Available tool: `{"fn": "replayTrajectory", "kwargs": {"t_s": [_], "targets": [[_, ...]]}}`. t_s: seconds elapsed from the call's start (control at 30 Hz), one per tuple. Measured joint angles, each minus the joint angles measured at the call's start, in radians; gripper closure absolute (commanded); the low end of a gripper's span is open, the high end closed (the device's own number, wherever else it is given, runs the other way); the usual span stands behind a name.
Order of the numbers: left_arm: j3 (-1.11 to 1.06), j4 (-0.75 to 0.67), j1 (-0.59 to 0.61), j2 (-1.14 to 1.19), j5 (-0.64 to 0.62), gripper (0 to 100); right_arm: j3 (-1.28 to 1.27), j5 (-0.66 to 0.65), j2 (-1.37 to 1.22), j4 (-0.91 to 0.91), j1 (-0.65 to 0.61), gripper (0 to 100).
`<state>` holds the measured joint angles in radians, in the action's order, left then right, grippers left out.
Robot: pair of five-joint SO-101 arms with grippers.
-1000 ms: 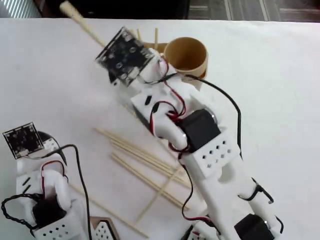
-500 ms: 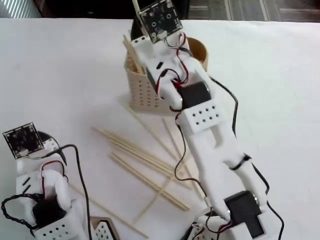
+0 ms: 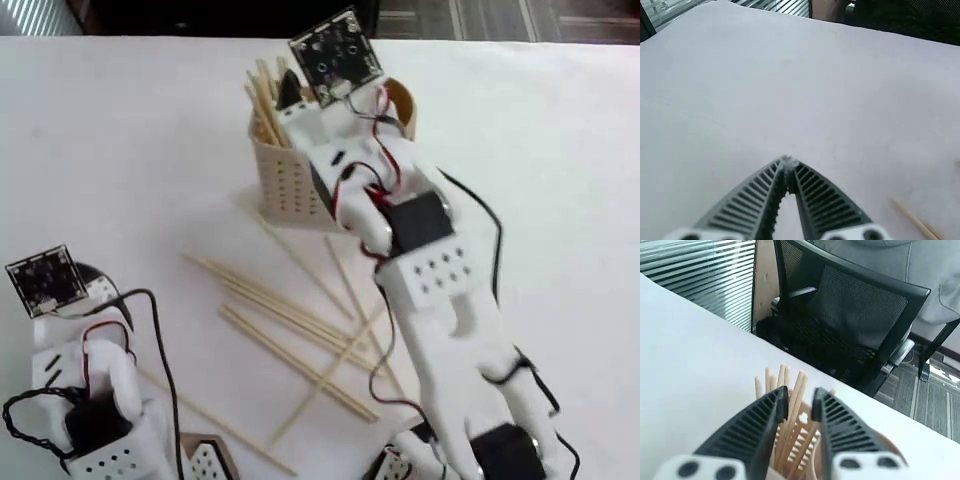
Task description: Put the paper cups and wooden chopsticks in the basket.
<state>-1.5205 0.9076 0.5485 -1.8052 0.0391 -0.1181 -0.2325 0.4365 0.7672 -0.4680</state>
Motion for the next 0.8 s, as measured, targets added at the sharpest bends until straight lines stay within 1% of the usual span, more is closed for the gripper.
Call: {"fn": "replayTrajectory", "kwargs": {"t_s": [0.23,0.3,0.37,0.43,0.57,0.73,0.8], "targets": [[0.0,-0.005,0.0,0.0,0.008,98,-0.018,0.0,0.169,0.446,0.025,96.1],[0.0,-0.009,-0.002,0.0,0.037,98,-0.06,0.0,0.189,0.526,0.037,96.1],[0.006,-0.009,-0.029,0.0,0.074,98,-0.112,0.0,0.207,0.568,0.066,96.1],[0.02,-0.006,-0.069,0.0,0.117,98,-0.18,0.0,0.232,0.578,0.114,95.8],[0.081,0.061,-0.16,0.0,0.192,98,-0.345,0.0,0.293,0.557,0.218,95.7],[0.216,0.183,-0.244,-0.003,0.264,98,-0.574,0.0,0.351,0.407,0.362,95.7],[0.261,0.226,-0.292,-0.014,0.301,98,-0.669,0.028,0.359,0.322,0.397,95.7]]}}
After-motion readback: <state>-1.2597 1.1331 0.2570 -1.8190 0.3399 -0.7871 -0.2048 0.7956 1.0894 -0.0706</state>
